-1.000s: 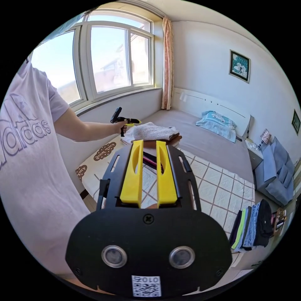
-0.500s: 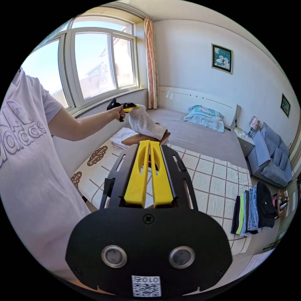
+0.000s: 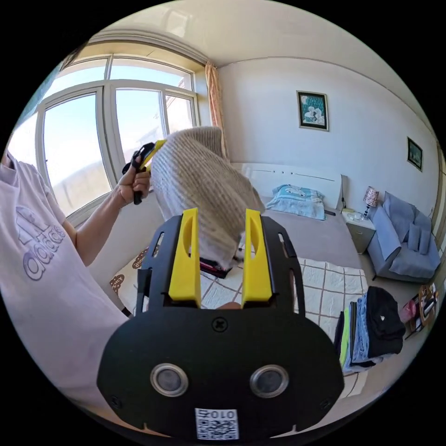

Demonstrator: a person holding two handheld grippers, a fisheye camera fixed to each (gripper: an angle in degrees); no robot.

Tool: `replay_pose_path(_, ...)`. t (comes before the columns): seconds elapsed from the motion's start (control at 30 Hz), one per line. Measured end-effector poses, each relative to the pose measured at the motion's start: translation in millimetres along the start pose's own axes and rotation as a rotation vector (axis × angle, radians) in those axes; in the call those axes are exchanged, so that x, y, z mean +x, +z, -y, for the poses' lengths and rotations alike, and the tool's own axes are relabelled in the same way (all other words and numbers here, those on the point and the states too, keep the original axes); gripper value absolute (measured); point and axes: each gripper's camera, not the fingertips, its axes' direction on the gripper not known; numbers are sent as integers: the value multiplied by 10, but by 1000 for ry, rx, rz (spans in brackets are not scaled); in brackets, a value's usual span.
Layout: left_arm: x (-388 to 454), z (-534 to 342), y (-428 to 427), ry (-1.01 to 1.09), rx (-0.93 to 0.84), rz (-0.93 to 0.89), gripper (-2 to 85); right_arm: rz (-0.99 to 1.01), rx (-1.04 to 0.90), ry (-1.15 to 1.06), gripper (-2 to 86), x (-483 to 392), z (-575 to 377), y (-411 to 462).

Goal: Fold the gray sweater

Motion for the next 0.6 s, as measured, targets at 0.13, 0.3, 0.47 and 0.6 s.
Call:
replay_pose_path(0.13,163,-658,548,-124,-108,-86,65,159,-47,-106,208,545,62,-185)
replay_pose_path(0.3,720,-1185,1443,8,-343,-234,64,473,-143,-228,259,1010,40,32)
replay_pose_path(0.47,1151,-1393,2024,158,-363,-462,59,1233,-79,-296,235,1217,-96,611)
replay_pose_path(0.6,1173,-1466,2054,82,-359,-382,49,1353,-3,-503,141,929,-101,611)
